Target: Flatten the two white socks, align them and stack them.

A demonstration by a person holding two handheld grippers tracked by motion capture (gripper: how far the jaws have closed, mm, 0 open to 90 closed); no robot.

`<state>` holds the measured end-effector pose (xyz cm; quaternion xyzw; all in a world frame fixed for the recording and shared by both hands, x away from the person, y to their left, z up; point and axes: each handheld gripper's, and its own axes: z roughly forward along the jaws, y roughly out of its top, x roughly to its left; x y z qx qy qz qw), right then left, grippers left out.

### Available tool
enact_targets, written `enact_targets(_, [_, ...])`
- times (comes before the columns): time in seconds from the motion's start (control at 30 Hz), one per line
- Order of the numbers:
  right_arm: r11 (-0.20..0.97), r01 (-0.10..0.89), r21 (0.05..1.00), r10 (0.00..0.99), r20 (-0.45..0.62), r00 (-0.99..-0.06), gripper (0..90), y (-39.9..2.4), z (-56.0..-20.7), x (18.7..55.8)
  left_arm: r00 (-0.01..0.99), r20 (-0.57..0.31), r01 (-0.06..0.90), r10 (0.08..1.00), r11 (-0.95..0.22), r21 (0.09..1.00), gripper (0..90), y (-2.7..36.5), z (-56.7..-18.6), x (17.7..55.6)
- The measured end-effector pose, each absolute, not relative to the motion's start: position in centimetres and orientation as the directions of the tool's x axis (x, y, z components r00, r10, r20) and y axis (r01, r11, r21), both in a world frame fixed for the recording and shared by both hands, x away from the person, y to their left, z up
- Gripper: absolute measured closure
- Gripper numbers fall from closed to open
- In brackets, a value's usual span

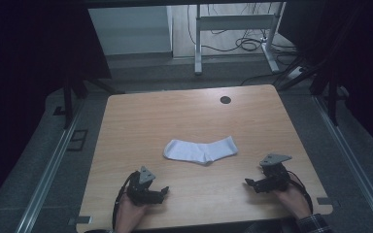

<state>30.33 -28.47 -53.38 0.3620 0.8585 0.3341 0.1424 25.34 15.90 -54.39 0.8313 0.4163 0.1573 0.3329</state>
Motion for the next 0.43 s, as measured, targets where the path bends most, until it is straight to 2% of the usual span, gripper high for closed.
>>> enact_targets(0.43, [0.471,0.525,0.709,0.741,0.004,-0.671,4.7,-28.33,-54.25,30.43,0.6,-0.034,0.598,0.799,-0.42,0.682,11.1,15.95,-54.44,25.42])
